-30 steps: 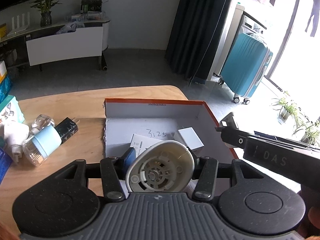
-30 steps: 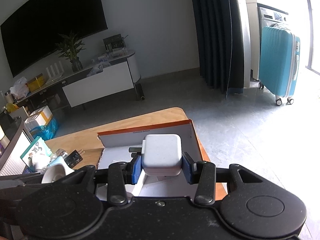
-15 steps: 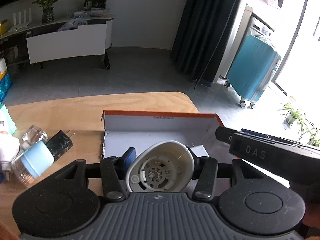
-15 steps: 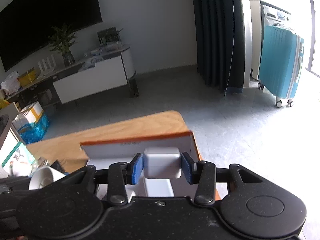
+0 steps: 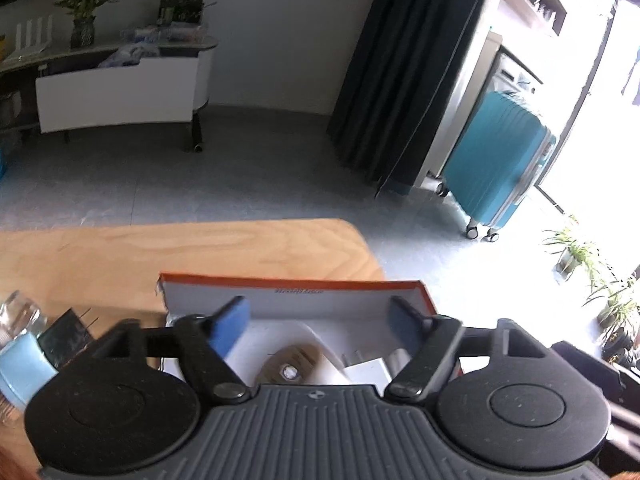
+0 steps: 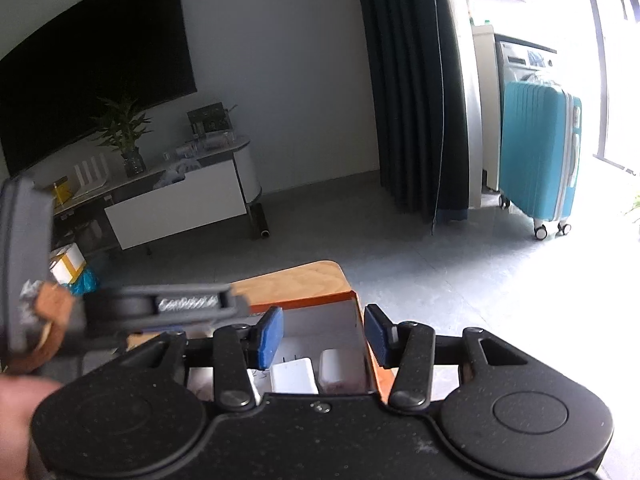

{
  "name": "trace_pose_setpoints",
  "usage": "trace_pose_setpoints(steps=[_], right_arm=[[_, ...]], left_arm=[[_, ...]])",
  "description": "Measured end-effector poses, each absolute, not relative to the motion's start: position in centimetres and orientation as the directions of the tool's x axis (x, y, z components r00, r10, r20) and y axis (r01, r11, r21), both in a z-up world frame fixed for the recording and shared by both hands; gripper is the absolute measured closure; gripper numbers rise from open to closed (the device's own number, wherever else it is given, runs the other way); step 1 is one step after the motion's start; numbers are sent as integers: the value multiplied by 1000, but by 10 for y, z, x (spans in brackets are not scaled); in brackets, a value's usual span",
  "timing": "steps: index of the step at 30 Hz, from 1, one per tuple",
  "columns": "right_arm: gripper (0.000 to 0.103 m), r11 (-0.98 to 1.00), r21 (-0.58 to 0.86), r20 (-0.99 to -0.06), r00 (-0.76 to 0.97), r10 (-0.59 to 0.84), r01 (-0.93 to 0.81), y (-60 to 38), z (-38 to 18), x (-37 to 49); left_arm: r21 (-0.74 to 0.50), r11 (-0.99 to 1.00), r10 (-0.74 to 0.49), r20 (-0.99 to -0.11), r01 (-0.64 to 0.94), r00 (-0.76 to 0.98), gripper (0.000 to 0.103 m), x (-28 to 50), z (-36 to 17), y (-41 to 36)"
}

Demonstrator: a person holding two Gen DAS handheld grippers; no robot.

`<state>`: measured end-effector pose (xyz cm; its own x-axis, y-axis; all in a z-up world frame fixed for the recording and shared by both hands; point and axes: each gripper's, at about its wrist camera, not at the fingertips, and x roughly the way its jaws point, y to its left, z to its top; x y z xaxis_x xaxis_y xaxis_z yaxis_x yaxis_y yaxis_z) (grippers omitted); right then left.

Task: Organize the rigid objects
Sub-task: 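Open the left tool to drop the white plug adapter into the tray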

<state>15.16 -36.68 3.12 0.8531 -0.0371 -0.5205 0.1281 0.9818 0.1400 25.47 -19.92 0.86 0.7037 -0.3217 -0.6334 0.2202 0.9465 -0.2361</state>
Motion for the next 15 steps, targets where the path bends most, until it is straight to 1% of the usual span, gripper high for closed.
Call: trace_pose_setpoints(steps=[4, 7, 9, 10, 12, 15], right_arm=[[46, 981, 146, -528, 849, -30, 125, -363, 32, 143], [46, 980, 160, -531, 847, -15, 117, -358, 32, 136], [44, 981, 168, -532, 846, 11, 93, -351, 33, 131], [42, 983, 160, -532, 847, 9, 90, -347, 33, 129], [41, 987, 144, -537, 843, 15, 74, -338, 33, 126], [39, 986, 154, -545, 838, 34, 60, -327, 33, 123]], left_arm=[[-236, 951, -308, -638, 202, 705, 16, 244, 14, -191], [-217, 960, -276, -651, 175, 707, 13, 236, 21, -179], [-206, 964, -262, -652, 166, 712, 12, 228, 25, -168], [-189, 968, -248, -654, 163, 715, 11, 225, 27, -165], [-152, 978, -211, -664, 146, 717, 10, 215, 28, -156], [-131, 983, -183, -676, 128, 714, 9, 199, 28, -143]])
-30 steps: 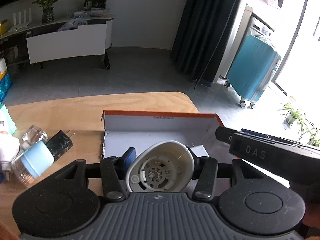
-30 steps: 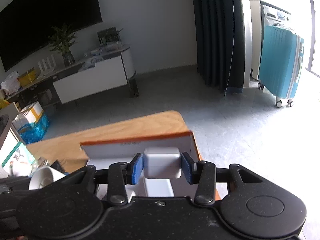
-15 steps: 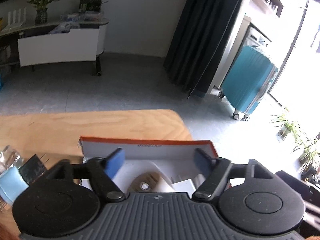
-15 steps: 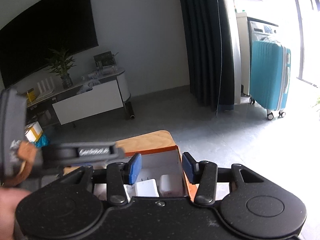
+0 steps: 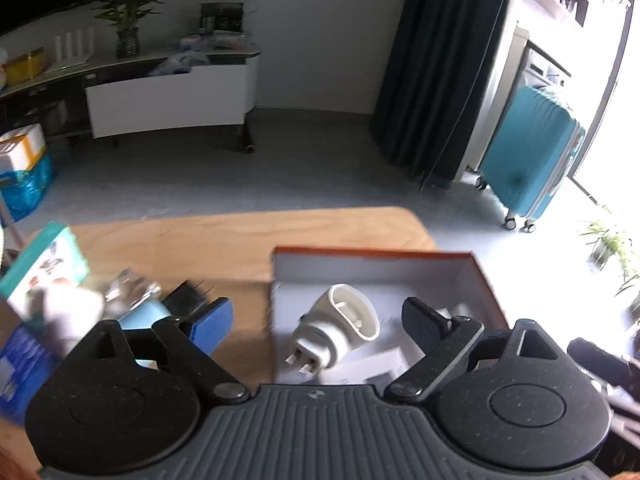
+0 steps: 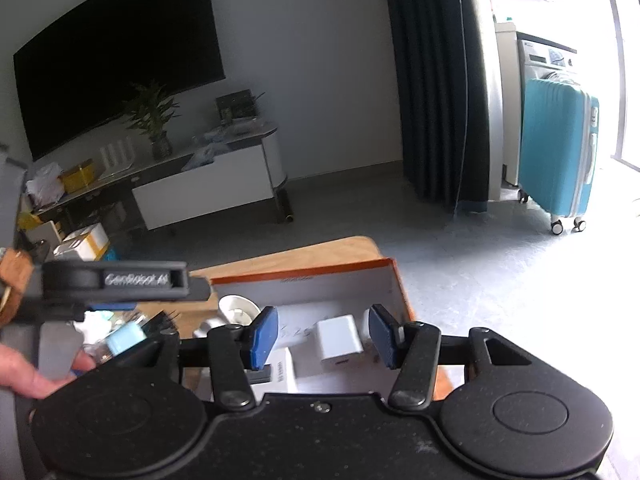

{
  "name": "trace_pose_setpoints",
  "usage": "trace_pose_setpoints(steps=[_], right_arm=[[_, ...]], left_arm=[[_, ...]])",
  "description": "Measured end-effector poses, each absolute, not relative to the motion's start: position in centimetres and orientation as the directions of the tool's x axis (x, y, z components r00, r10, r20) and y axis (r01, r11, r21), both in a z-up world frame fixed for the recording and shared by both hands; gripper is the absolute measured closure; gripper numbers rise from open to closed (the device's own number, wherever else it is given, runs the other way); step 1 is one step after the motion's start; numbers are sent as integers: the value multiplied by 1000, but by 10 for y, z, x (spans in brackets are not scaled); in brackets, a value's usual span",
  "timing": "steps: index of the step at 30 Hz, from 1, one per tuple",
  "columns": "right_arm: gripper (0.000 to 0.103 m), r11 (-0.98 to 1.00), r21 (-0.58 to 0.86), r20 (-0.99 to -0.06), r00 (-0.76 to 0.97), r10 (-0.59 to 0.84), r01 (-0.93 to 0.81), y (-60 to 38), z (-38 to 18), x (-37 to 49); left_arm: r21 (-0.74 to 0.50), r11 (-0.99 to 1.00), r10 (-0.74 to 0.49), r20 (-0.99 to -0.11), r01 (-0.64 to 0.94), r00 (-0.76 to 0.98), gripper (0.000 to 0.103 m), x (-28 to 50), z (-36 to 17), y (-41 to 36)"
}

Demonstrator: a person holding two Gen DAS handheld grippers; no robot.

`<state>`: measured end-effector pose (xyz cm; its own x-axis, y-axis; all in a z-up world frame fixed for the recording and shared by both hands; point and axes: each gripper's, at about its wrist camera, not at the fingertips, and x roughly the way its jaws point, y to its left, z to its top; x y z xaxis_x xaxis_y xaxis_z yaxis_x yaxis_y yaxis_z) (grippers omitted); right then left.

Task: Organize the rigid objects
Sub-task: 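Open the left tool to drop the white plug adapter into the tray, then move both tools back toward the items on the table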

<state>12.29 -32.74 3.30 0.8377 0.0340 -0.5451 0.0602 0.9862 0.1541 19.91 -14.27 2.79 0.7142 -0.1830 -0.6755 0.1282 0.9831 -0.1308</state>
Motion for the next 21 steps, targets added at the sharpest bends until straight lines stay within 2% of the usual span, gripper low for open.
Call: trace_pose_setpoints(steps=[10, 21], right_arm=[[33, 991, 137, -561, 824, 79, -1, -297, 33, 105], [32, 982, 138, -577, 795, 185, -129, -242, 31, 106]], left_arm=[[-85, 996, -76, -696, 24, 714, 6, 159, 20, -90], [-82, 993, 1, -712, -84, 702, 6, 135, 23, -44]])
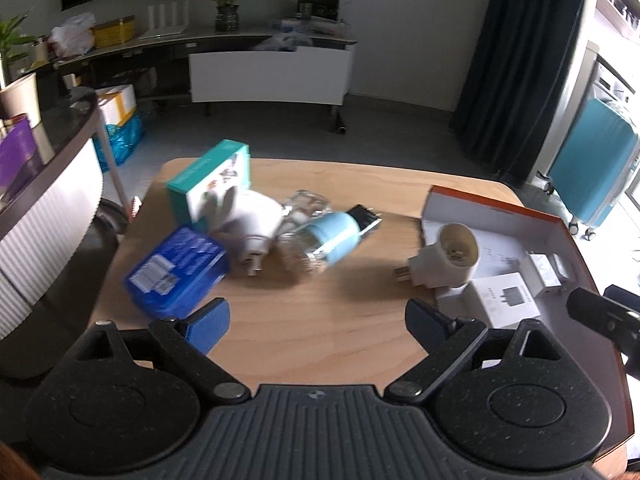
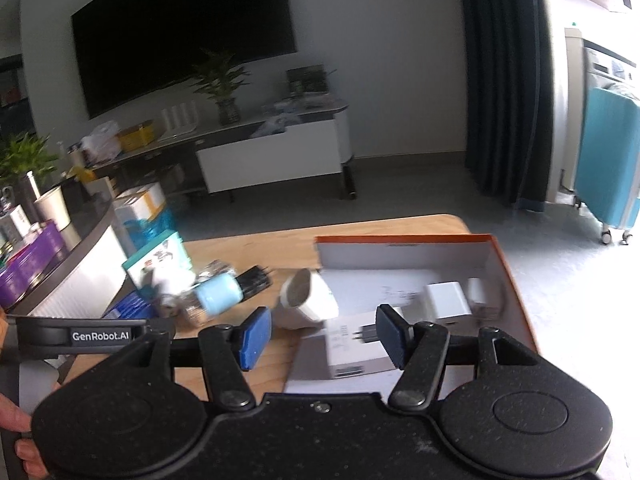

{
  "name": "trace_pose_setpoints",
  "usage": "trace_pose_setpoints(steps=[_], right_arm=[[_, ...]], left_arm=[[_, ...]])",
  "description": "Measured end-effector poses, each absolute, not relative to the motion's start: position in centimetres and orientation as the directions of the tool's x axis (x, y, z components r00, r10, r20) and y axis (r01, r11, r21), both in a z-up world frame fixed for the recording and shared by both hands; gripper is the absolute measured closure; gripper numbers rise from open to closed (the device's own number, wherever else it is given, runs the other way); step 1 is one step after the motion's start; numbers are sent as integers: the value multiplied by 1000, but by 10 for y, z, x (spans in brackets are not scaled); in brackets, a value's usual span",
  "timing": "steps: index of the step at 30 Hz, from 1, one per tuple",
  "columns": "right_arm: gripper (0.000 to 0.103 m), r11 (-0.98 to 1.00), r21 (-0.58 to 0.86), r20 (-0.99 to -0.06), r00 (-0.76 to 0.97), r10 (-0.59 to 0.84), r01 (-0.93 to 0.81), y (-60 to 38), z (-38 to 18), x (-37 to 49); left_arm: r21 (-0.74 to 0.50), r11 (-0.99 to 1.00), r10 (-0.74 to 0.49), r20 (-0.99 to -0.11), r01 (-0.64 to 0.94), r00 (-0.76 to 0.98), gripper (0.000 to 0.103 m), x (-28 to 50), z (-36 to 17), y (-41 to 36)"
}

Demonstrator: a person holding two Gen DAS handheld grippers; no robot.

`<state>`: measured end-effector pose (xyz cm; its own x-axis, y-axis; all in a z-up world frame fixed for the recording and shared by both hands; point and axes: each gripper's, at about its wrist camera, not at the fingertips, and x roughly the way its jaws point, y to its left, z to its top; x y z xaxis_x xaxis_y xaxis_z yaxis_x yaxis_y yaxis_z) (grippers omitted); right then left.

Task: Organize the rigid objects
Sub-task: 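Move both tools back toward the items on the table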

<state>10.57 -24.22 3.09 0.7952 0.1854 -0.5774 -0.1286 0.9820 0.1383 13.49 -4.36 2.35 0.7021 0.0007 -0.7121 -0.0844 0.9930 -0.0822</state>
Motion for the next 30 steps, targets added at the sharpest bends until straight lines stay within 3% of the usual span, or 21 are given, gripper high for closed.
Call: trace_pose_setpoints(steps=[30], right_arm=[[30, 946, 119, -640, 705, 305, -301, -156, 14, 111]], left_arm=[[-118, 959, 88, -742, -259, 665, 4, 93, -4, 54]])
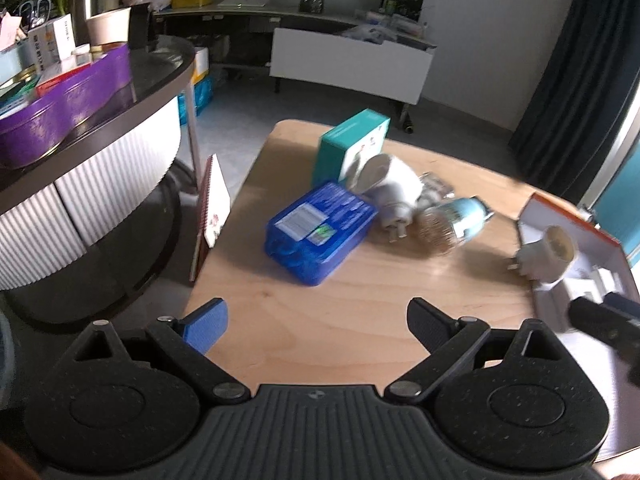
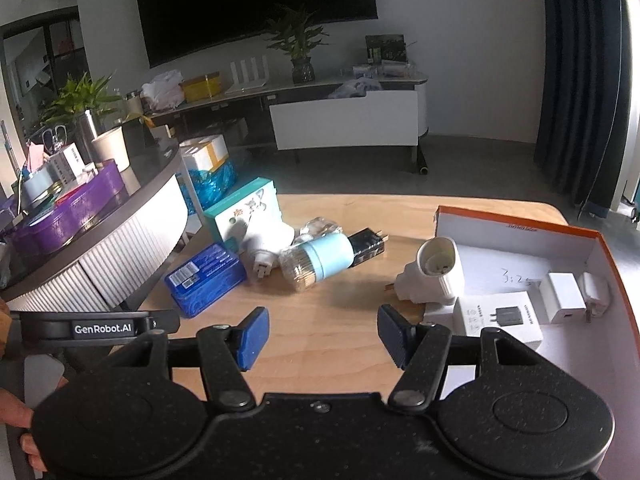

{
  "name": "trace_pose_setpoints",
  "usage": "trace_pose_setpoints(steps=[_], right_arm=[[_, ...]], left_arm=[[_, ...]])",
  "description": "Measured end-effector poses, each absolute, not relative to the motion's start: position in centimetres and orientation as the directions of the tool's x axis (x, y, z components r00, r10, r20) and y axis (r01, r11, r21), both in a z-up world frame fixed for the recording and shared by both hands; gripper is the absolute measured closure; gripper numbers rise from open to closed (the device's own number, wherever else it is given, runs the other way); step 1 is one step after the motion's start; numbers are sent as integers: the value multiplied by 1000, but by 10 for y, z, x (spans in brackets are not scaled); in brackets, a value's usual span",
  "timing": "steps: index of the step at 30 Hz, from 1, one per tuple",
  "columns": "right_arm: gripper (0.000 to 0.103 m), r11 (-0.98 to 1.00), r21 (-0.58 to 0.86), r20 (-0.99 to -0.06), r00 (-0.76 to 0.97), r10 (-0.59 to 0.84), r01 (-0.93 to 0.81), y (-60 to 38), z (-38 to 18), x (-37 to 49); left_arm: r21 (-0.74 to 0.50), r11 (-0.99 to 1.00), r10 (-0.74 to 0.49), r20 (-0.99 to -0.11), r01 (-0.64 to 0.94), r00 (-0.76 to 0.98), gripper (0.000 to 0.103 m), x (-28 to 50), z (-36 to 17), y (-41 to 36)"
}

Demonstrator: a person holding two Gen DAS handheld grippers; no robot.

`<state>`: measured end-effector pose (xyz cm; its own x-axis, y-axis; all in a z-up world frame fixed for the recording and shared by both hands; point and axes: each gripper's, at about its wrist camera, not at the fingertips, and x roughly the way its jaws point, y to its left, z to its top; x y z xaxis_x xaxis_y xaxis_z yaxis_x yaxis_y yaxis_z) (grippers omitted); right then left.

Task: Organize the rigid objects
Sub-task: 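Move both tools back toward the items on the table, then grasp the blue package with the left tool while the right tool grasps the light-blue jar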

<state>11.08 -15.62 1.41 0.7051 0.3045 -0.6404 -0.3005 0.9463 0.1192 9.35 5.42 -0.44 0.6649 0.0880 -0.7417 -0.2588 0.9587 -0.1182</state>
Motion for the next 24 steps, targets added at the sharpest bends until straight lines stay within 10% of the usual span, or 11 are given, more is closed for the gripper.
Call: trace_pose_setpoints(steps=[24], right_arm=[[20, 966, 141, -683, 685, 254, -218, -135, -9, 154]], left_arm=[[23, 998, 59, -724, -61, 688, 7, 183, -49, 72]])
